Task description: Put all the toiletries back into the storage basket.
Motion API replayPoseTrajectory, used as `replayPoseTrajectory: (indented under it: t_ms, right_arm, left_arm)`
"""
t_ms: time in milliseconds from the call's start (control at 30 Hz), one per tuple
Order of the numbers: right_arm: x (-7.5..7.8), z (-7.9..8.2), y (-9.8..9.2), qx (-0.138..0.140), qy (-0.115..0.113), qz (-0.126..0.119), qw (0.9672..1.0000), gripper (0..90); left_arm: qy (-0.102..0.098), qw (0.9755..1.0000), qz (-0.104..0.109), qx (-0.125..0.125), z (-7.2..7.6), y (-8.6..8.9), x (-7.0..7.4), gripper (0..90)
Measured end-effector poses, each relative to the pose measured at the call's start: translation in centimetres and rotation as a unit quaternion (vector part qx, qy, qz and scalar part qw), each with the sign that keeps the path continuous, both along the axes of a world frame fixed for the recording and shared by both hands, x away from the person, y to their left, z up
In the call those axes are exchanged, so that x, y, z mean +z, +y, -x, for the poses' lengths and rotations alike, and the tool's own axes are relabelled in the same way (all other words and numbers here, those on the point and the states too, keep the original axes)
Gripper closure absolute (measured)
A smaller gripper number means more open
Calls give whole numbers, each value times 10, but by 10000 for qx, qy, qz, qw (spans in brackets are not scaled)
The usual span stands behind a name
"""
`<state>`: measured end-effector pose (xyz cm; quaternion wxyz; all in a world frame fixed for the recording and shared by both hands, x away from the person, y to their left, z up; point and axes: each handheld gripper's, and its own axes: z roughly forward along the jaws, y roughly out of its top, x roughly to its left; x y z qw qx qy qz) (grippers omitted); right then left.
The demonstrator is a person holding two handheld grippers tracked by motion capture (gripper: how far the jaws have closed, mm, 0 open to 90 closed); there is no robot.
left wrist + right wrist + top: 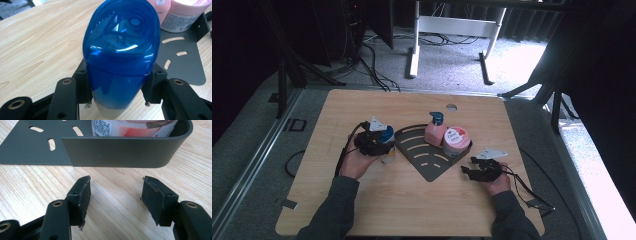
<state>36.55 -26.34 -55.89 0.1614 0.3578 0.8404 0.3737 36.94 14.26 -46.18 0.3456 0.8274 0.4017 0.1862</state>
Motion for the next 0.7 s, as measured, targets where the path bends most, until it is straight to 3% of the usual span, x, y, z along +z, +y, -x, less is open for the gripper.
replayPoseTrajectory:
  t_ms: [367,700]
  right_arm:
    - [0,0,0,4,-3,1,10000,399]
    - [0,0,0,7,6,4,10000,398]
  left_arm:
    - [354,9984,-406,-166,-12,-7,4,481]
    - [545,9946,-796,-372,-20,-14,12,478]
